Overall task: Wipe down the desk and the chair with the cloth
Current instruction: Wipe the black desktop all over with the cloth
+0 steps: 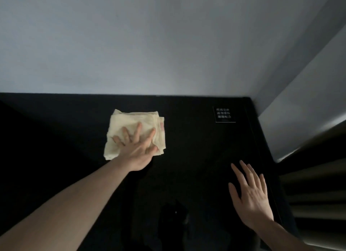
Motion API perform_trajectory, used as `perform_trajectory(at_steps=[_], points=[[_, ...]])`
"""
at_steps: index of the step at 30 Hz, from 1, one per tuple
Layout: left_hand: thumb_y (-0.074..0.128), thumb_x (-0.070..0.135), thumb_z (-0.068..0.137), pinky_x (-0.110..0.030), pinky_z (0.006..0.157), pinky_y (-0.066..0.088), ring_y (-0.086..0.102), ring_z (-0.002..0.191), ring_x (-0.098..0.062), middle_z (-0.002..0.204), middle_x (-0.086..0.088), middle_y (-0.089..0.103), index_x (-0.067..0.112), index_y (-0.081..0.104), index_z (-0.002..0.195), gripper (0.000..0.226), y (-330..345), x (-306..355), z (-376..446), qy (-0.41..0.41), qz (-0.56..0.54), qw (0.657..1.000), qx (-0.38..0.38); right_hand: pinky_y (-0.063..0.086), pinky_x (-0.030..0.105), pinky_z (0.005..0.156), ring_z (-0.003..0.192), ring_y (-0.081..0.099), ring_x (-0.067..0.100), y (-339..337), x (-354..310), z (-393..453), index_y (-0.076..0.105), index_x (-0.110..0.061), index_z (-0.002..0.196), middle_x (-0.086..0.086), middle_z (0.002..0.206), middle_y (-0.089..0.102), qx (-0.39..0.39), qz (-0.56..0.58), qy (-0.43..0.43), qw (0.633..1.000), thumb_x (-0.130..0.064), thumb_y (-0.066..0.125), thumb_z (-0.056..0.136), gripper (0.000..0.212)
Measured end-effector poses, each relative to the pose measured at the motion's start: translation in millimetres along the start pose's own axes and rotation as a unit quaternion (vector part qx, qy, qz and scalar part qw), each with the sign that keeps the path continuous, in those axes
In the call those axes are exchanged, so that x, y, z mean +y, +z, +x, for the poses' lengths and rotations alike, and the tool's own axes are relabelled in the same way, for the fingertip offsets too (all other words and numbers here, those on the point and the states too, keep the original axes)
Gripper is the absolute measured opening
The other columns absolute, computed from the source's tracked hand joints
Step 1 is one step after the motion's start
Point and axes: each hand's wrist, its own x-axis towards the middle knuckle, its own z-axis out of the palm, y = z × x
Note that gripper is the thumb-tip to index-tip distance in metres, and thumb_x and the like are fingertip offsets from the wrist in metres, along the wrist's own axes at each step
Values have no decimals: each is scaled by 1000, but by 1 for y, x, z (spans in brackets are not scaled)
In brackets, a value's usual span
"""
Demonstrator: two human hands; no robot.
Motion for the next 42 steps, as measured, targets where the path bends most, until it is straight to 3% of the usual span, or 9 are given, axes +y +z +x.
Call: perform_trajectory(at_steps=[10,18,21,24,28,30,32,35,42], points=[[19,56,111,-81,111,-22,-46,143,-55,165,-2,-47,53,-17,162,62,11,218,39,123,46,991,-31,5,46,134,165,11,14,5,13,1,42,-30,161,-8,174,28,23,19,-33,999,-47,42,103,61],[24,51,113,-75,115,-26,-38,151,-49,172,5,-35,54,-2,165,58,23,289,44,251,71,964,-45,6,44,134,162,22,17,7,16,0,48,-24,155,-6,166,39,45,53,-38,997,-39,42,103,55],[31,44,114,-63,128,-14,-21,162,-34,178,7,-14,46,5,168,60,9,264,39,283,-48,957,-36,18,51,132,160,28,16,8,19,0,50,-24,153,-6,165,41,57,78,-27,995,-38,45,102,53],[46,38,112,-48,134,8,5,165,-24,179,4,6,36,17,170,65,-1,202,14,236,-184,951,72,27,55,129,155,36,18,5,17,-1,51,-22,152,-6,161,43,78,125,-23,989,-33,55,99,54],[52,62,96,-49,133,12,8,164,-31,179,0,6,32,18,170,86,2,57,-16,82,-97,985,120,45,60,113,140,44,29,-17,9,17,51,-17,152,5,155,43,149,196,-2,969,-19,66,98,56],[42,83,82,-55,130,16,5,164,-35,179,1,-1,36,13,170,104,1,-19,-29,-22,-32,996,83,38,63,119,150,34,34,-30,5,50,39,-25,161,7,168,31,124,184,21,975,-25,69,100,68],[44,101,74,-63,127,16,-2,163,-37,178,5,-12,43,1,169,119,-2,-78,-45,-132,-23,990,33,17,62,129,162,11,33,-39,-3,93,17,-37,168,5,178,8,44,142,64,987,-54,63,100,84],[47,107,61,-73,125,5,-22,161,-39,170,8,-37,49,-25,161,136,-3,-118,-63,-196,-72,977,-55,-5,67,128,162,-17,37,-35,-23,150,-12,-51,159,-2,176,-16,-75,42,139,987,-83,49,92,96],[49,114,38,-77,119,-12,-44,149,-43,151,4,-63,52,-51,133,151,-10,-104,-54,-186,-98,970,-123,-17,71,123,157,-26,48,5,-129,184,3,-57,164,-4,176,-18,-97,-19,96,990,-92,43,83,96]])
